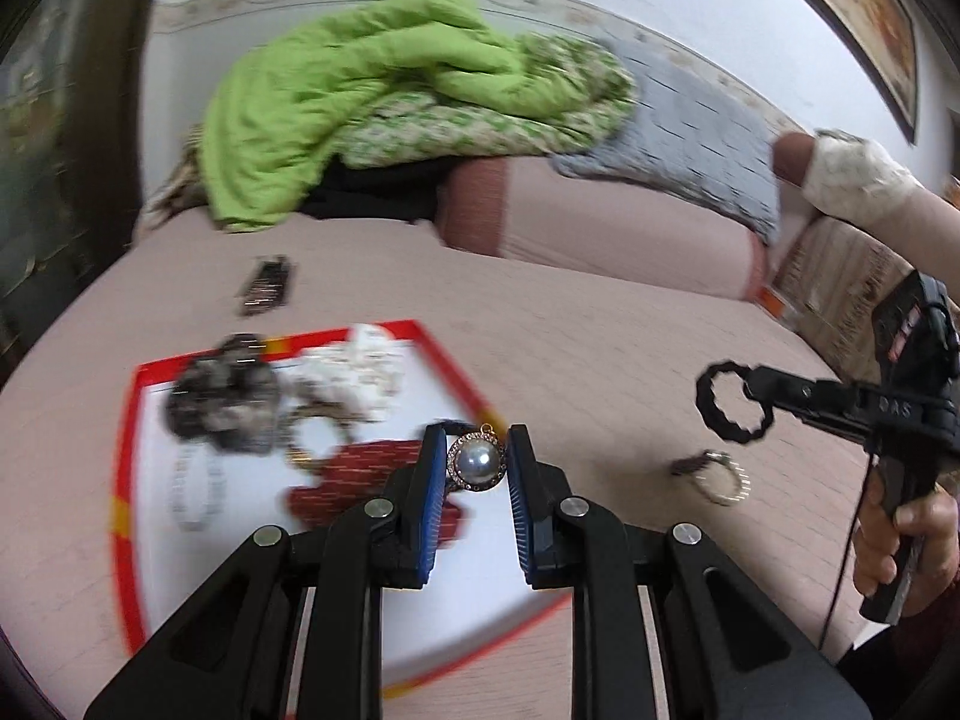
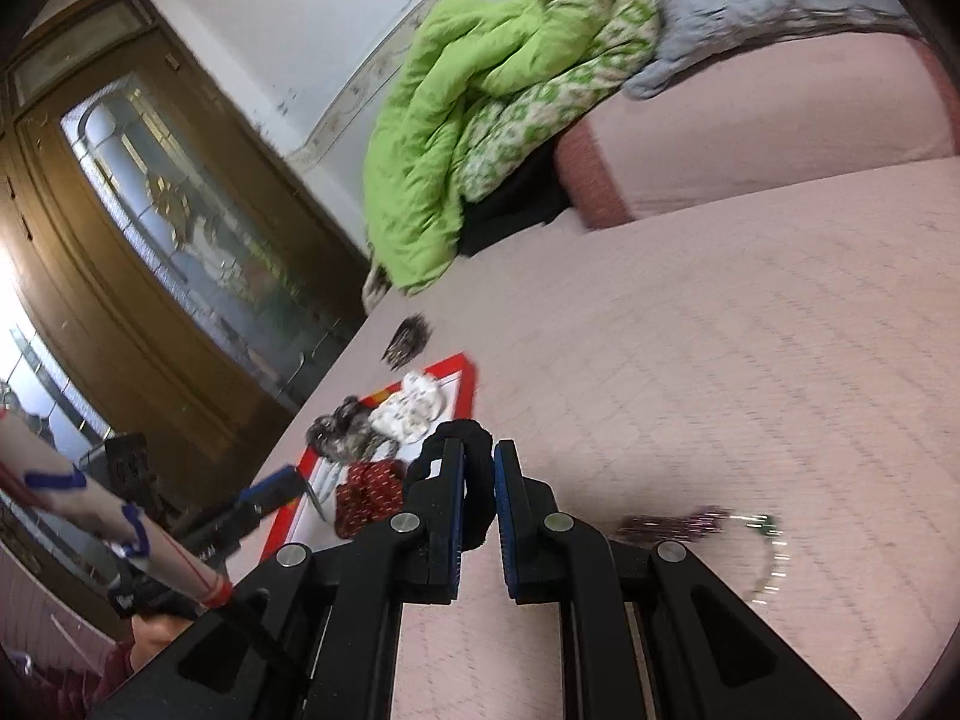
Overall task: Organize jewelry
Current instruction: 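Carry the pearl pendant and black hair tie over the tray with both grippers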
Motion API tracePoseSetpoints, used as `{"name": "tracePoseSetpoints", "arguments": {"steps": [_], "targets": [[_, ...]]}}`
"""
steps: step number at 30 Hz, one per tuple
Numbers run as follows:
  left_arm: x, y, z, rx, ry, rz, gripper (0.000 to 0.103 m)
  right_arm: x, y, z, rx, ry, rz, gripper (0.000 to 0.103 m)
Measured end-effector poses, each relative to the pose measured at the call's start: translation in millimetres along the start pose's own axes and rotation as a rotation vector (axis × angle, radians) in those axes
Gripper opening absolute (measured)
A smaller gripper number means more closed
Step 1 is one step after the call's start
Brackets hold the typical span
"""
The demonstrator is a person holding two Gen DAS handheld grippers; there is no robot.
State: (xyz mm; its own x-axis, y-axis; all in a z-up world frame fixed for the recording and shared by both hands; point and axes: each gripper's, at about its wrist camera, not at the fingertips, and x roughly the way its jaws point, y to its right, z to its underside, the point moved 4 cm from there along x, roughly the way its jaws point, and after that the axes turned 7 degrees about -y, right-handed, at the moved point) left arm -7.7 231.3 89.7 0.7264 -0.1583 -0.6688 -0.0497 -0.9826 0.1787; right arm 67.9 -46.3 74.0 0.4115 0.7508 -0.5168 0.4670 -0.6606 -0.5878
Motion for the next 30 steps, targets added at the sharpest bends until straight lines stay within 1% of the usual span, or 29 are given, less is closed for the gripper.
{"name": "tracePoseSetpoints", "arguments": {"steps": [3, 7, 9, 12, 16, 19, 25, 30], "targets": [[-7, -32, 4, -0.054, -0.001, -0.032, 0.019, 26, -22, 3, -0.032, -0.044, -0.038, 0.011], [-5, -65, 14, -0.116, -0.031, -0.071, 0.019, 60, -50, 13, -0.075, -0.105, -0.078, 0.011], [0, -75, 20, -0.125, -0.055, -0.102, 0.019, 75, -63, 19, -0.097, -0.136, -0.094, 0.011], [5, -88, 28, -0.136, -0.091, -0.126, 0.019, 95, -79, 28, -0.127, -0.184, -0.108, 0.011], [12, -95, 39, -0.127, -0.136, -0.16, 0.019, 120, -96, 46, -0.169, -0.25, -0.098, 0.011], [19, -93, 44, -0.109, -0.161, -0.165, 0.019, 130, -99, 52, -0.192, -0.265, -0.071, 0.011], [33, -90, 48, -0.066, -0.199, -0.187, 0.02, 146, -88, 53, -0.163, -0.287, -0.025, 0.011], [35, -90, 48, -0.062, -0.204, -0.194, 0.02, 154, -81, 56, -0.152, -0.319, 0.01, 0.012]]}}
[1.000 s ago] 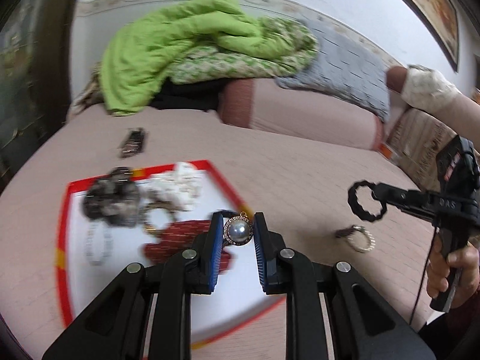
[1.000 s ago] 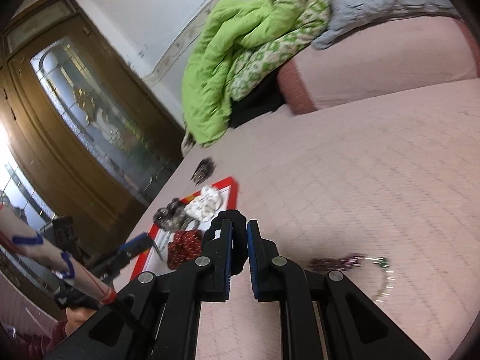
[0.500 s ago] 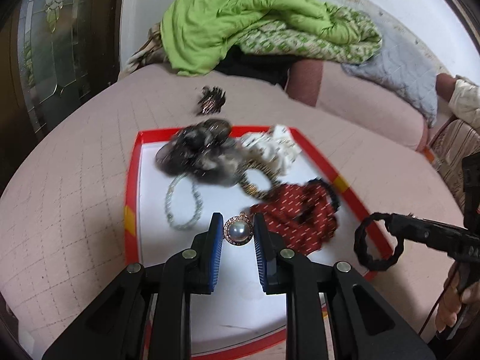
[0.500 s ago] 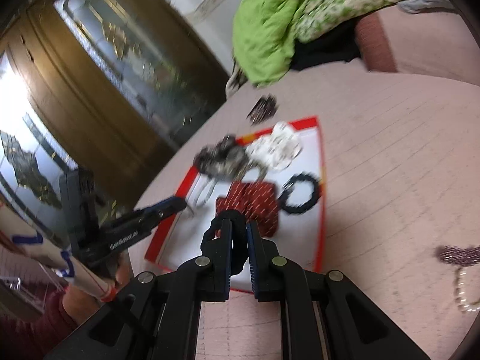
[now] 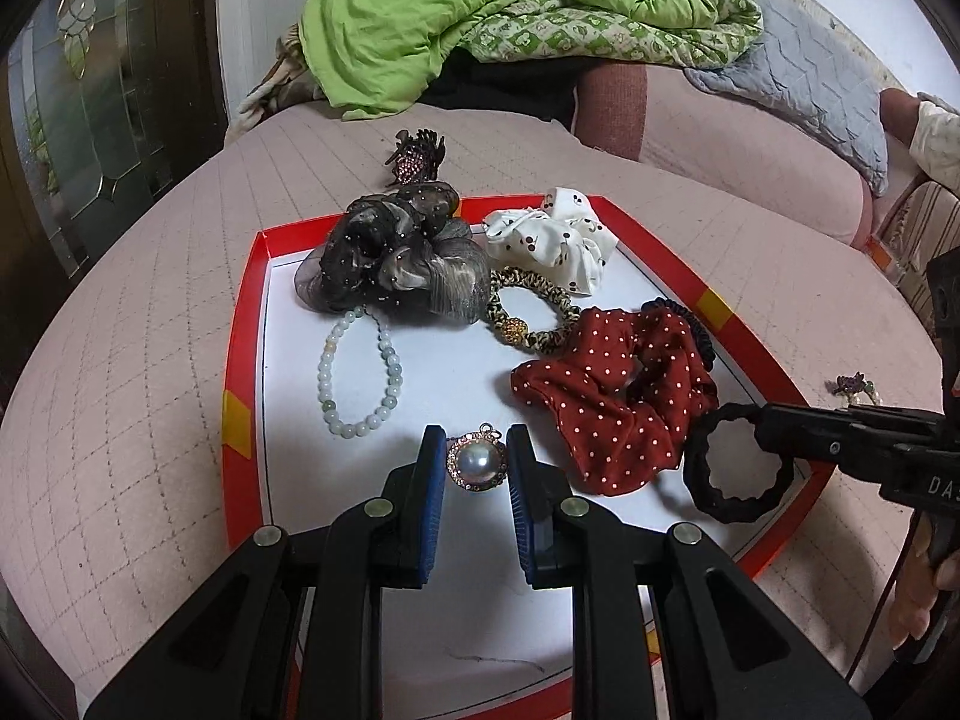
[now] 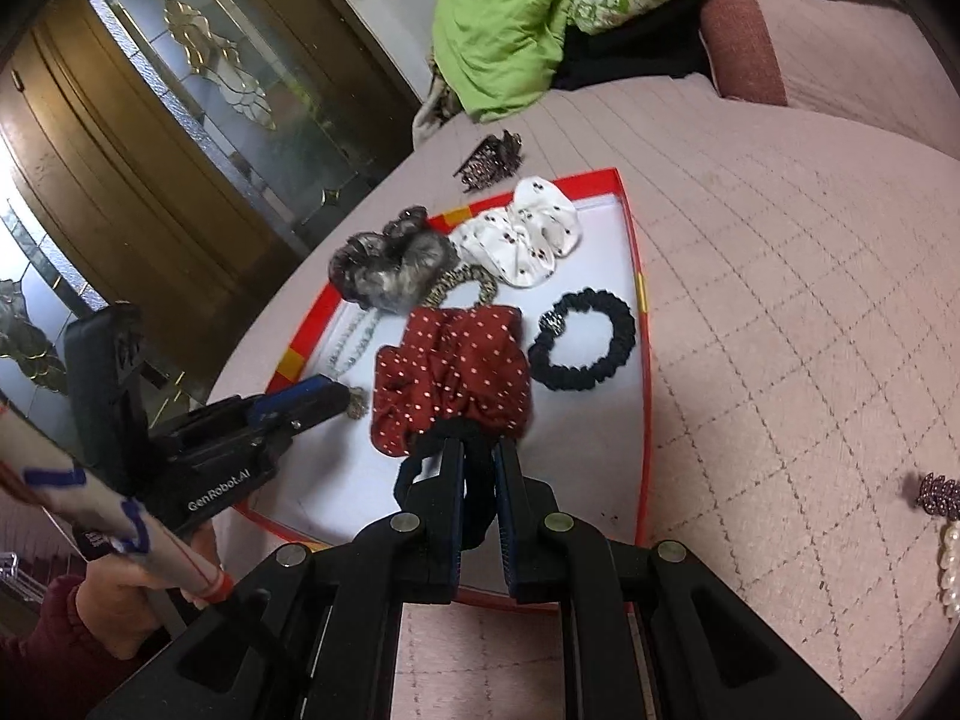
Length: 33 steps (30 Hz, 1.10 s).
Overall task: Organize jewelry
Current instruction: 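Carry the pearl pendant and black hair tie over the tray with both grippers, then lower the pendant and hair tie into the tray and open both grippers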
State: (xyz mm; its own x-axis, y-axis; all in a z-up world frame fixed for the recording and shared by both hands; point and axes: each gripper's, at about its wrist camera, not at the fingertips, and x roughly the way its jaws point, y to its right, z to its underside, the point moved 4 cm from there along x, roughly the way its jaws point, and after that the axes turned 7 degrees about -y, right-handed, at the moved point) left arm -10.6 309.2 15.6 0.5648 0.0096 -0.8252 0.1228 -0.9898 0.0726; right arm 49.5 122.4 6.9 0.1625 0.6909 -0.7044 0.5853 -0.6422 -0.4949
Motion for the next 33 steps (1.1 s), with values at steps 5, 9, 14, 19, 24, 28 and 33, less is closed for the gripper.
{"name": "tracePoseSetpoints", "arguments": {"steps": [5, 9, 14, 19, 24, 28, 33], "targets": [[2.1, 1.9, -0.6, 0.015, -0.004, -0.009, 0.02, 3.7, -0.1, 0.9, -0.014, -0.011, 0.026, 0.013], [2.6, 2.5, -0.7, 0.017, -0.005, -0.011, 0.02, 3.8, -0.2, 3.6, -0.02, -0.021, 0.04, 0.013], [3.1, 3.2, -0.5, 0.019, -0.005, -0.012, 0.02, 3.8, 1.1, 3.7, -0.019, -0.023, 0.049, 0.013], [3.5, 4.1, -0.3, 0.02, -0.006, -0.016, 0.02, 5.2, 1.7, 4.1, -0.02, -0.028, 0.054, 0.013], [3.9, 4.4, 0.0, 0.018, -0.007, -0.015, 0.02, 6.3, 2.5, 3.4, -0.019, -0.027, 0.062, 0.013], [4.2, 4.7, 0.2, 0.019, -0.007, -0.018, 0.02, 7.1, 5.1, 3.0, -0.01, -0.025, 0.069, 0.013], [4.2, 4.5, -0.1, 0.018, -0.007, -0.016, 0.02, 7.2, 6.3, 3.5, -0.006, -0.024, 0.073, 0.013]]}}
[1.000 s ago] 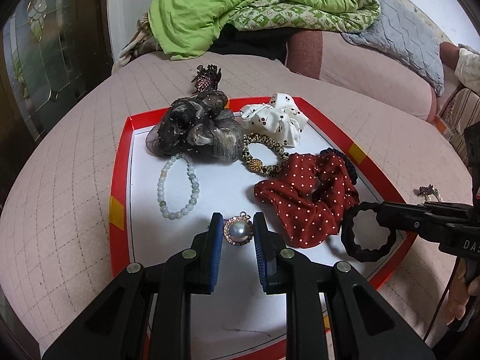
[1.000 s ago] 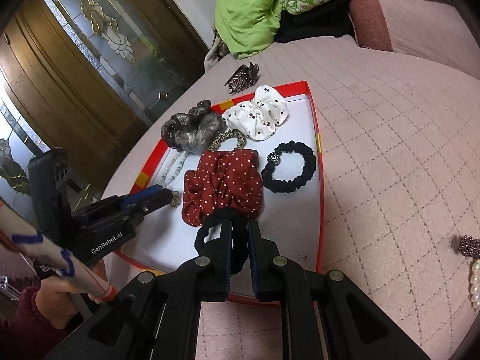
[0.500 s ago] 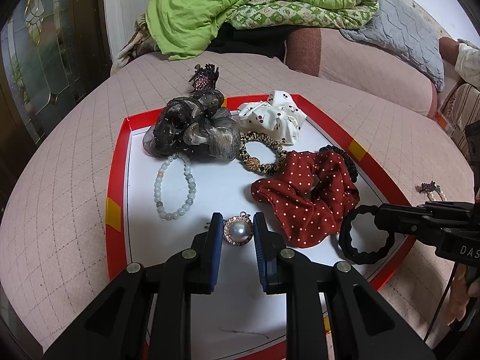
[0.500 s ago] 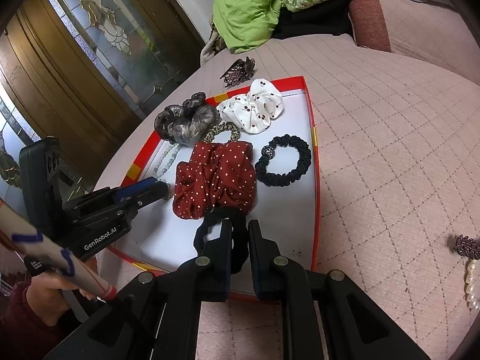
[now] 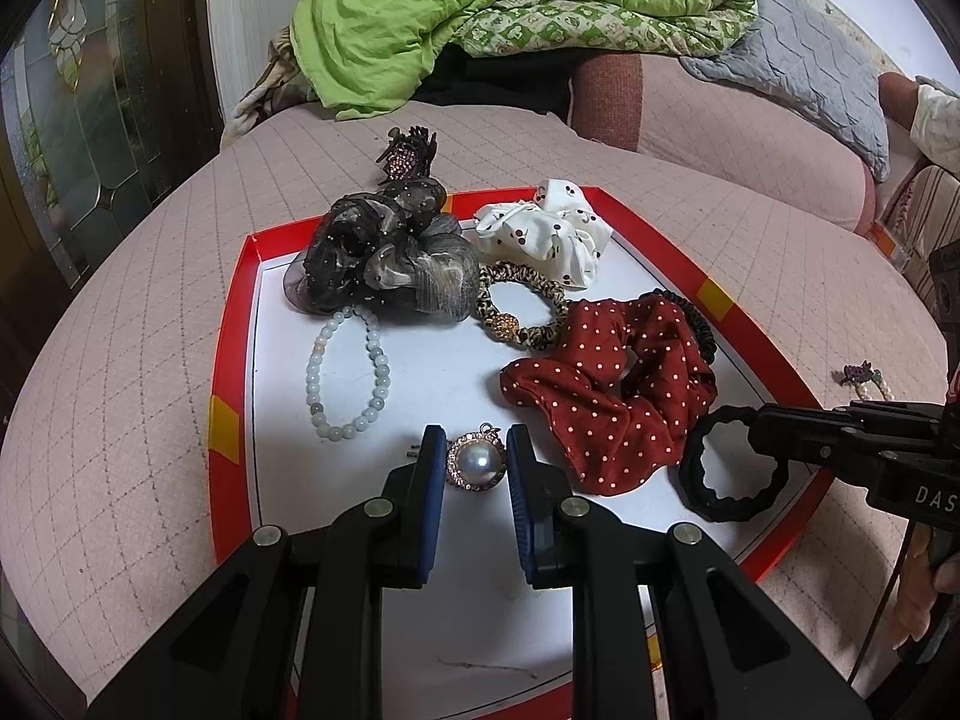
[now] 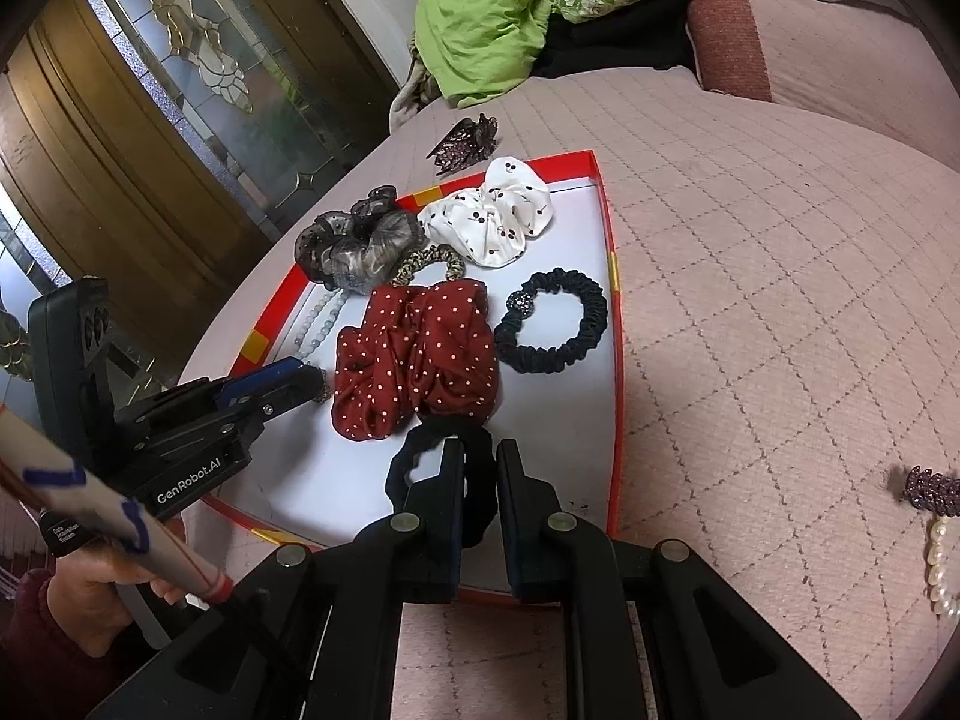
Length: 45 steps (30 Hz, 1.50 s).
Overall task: Organize jewelry
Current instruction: 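Lower the pendant and hair tie into the tray and open both grippers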
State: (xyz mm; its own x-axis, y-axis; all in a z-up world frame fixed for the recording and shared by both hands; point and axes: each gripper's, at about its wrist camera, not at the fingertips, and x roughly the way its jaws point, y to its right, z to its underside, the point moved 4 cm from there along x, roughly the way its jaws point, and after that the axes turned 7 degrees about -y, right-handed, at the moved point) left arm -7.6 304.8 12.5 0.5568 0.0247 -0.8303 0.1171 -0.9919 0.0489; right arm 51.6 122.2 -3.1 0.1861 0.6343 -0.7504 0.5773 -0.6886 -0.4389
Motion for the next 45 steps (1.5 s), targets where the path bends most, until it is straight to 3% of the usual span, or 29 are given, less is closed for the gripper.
{"name": "tracePoseSetpoints", "arguments": {"steps": [39, 45], "targets": [[2.3, 2.8, -0.2, 0.001, -0.005, 0.001, 0.02, -4.7, 6.1, 0.4, 0.016, 0.0, 0.006, 0.014], [2.9, 4.3, -1.9, -0.007, 0.004, 0.001, 0.02, -9.3, 7.9, -0.5, 0.032, 0.01, -0.003, 0.022]]}}
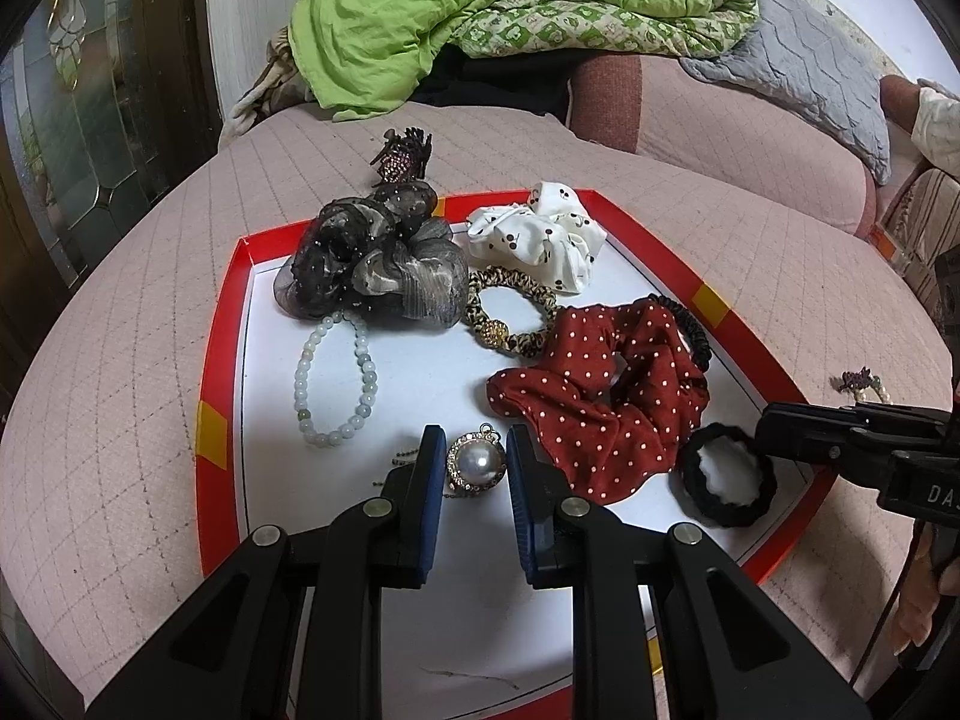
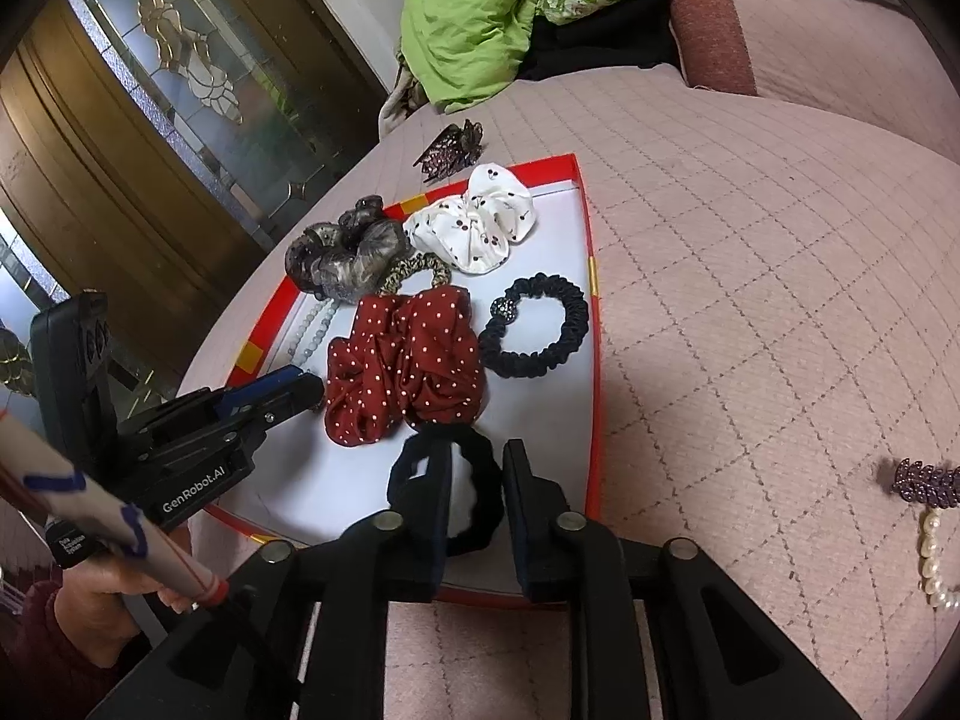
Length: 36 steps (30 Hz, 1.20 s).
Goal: Organize jewelry
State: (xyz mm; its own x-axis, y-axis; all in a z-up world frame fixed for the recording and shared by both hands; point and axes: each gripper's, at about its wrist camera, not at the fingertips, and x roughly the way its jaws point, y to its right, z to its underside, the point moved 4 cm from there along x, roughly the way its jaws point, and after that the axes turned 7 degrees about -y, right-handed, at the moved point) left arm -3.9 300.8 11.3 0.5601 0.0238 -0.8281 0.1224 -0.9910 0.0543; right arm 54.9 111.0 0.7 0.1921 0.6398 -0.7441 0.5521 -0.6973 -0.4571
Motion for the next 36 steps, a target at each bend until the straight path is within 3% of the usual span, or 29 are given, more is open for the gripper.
{"name": "tracePoseSetpoints", "arguments": {"steps": [12, 25, 28, 36], "targets": [[-13, 25, -7, 0.056, 0.051, -0.008, 0.02, -48, 34, -6, 0.106, 0.116, 0.0, 0.022], [-16, 51, -11, 0.101, 0.069, -0.019, 0.02, -88, 92, 9, 0.246, 0.161, 0.056, 0.025], [-16, 58, -12, 0.112, 0.076, -0.021, 0.024, -94, 107, 16, 0.293, 0.155, 0.046, 0.026], [-33, 69, -8, 0.108, 0.122, -0.016, 0.031, -92, 92, 16, 0.263, 0.142, 0.042, 0.027]]}}
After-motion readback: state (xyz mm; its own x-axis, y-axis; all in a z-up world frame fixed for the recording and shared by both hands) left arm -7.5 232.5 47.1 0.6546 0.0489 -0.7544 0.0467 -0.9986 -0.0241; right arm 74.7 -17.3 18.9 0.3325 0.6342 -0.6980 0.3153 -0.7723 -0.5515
